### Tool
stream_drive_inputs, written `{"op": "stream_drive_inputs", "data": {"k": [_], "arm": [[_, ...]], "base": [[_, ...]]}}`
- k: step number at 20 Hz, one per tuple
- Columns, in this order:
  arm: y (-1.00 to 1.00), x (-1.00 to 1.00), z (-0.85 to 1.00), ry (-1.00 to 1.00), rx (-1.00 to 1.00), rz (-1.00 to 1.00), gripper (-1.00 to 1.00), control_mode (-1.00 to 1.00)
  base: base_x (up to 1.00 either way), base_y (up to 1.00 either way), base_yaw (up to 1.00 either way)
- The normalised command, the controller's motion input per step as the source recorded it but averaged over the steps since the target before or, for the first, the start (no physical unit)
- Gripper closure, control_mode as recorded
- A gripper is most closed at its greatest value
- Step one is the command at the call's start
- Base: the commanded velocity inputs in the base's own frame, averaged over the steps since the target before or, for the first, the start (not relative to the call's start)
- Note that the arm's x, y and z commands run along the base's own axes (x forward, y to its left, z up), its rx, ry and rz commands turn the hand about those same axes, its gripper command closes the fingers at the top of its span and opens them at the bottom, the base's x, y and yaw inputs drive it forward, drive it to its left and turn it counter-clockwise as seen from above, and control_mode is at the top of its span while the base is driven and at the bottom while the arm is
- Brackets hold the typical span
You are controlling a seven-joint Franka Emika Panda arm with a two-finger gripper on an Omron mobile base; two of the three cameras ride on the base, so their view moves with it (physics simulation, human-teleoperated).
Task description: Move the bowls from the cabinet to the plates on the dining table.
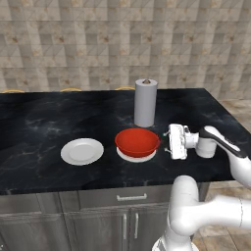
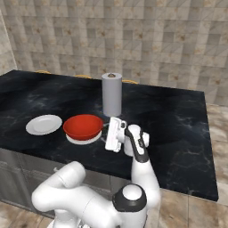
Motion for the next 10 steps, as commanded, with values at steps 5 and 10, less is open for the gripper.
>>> {"op": "stream_drive_inputs", "data": {"k": [5, 10], "arm": [[-0.66, -0.11, 0.0, -0.11, 0.0, 0.1, -1.0, -1.0], [-0.34, -0.02, 0.17, -0.11, -0.03, 0.06, -1.0, -1.0]], "base": [[0.0, 0.0, 0.0], [0.0, 0.0, 0.0]]}}
